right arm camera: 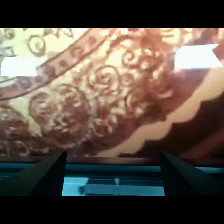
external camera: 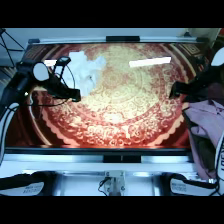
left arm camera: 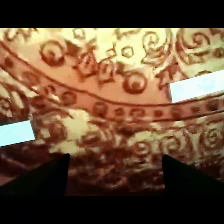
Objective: Fold the shirts.
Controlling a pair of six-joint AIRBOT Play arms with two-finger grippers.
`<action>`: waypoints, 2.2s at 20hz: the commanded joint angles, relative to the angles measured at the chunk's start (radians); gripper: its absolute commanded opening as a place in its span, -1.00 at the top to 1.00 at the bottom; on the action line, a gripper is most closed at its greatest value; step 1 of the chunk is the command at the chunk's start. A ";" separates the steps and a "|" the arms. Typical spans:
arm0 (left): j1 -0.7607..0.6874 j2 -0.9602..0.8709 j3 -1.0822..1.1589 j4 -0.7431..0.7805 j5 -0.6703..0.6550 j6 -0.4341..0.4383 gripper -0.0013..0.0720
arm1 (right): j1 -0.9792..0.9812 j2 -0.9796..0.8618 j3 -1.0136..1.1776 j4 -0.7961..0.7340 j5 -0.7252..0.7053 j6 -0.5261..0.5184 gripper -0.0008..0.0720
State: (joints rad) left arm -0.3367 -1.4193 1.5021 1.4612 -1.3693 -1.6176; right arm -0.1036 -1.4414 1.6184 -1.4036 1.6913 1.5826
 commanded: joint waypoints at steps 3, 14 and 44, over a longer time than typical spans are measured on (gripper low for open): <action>0.000 0.000 0.000 0.000 0.000 0.000 -0.95 | 0.001 -0.001 0.001 0.000 0.000 0.000 -0.88; 0.000 0.000 0.000 0.000 0.000 0.000 -0.95 | 0.001 -0.001 0.001 0.001 0.000 0.000 -0.89; 0.194 -0.583 0.338 -0.275 0.427 -0.150 0.89 | 0.001 -0.002 0.001 0.124 0.032 -0.029 -0.88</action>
State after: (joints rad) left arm -0.1440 -2.0068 1.8374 1.2362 -0.9634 -1.7531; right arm -0.1036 -1.4429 1.6188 -1.2884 1.6722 1.5703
